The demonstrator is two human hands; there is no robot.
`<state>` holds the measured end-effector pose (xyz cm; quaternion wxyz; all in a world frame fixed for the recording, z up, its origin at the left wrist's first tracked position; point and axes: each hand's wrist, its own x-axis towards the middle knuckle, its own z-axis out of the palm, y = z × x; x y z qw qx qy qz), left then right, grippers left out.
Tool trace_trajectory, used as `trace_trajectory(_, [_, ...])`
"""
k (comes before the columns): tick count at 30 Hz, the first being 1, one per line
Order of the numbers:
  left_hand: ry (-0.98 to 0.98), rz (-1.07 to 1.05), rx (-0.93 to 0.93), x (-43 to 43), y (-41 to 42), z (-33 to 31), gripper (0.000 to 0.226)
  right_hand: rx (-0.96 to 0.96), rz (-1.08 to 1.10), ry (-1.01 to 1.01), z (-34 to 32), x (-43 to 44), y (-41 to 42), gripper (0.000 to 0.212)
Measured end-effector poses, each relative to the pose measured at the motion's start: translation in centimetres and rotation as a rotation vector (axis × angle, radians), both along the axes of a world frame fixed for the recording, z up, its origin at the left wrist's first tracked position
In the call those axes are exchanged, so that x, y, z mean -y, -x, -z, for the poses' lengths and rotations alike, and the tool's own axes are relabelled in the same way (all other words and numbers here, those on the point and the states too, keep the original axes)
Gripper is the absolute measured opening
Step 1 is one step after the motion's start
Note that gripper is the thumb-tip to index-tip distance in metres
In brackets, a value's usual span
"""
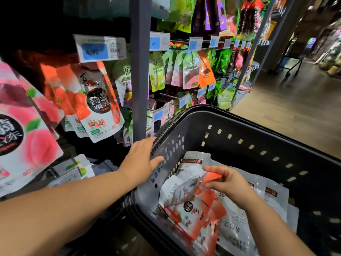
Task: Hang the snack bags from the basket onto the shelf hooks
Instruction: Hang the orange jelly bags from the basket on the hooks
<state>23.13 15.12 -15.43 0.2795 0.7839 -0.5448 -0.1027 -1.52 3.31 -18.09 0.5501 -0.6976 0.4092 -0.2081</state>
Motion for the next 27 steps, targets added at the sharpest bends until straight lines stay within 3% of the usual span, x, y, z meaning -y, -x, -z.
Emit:
trace_trajectory(2, [-0.001,0.002,0.005,0.0,0.0,0.0,0.07,-0.029,0.174,0.256,0.5,-0.2,-0.4,0.029])
trace_trajectory(6, [-0.005,0.011,0.007,0.0,-0.2,0.2,0.073,-0.007,0.261,0.541,1.1,0.0,-0.7,0.021])
trace_trajectory(11, [0.003,0.017,0.008,0.1,-0.4,0.4,0.073,0.283,0.209,0.203,0.5,-0.6,-1.1,0.011])
trace_trajectory(17, [0.068,0.053,0.018,0.1,-0.5,0.6,0.075,0.468,0.226,0.299,-2.4,-0.7,-3.3,0.009])
trace_trajectory(23, [0.207,0.238,0.134,0.0,-0.7,0.7,0.102,0.59,0.103,0.355,-5.7,-1.1,-6.6,0.016])
trace_trajectory(27, [0.185,0.213,0.005,-0.1,-1.0,0.8,0.108,0.644,0.018,0.32,-6.6,-1.8,-8.5,0.008])
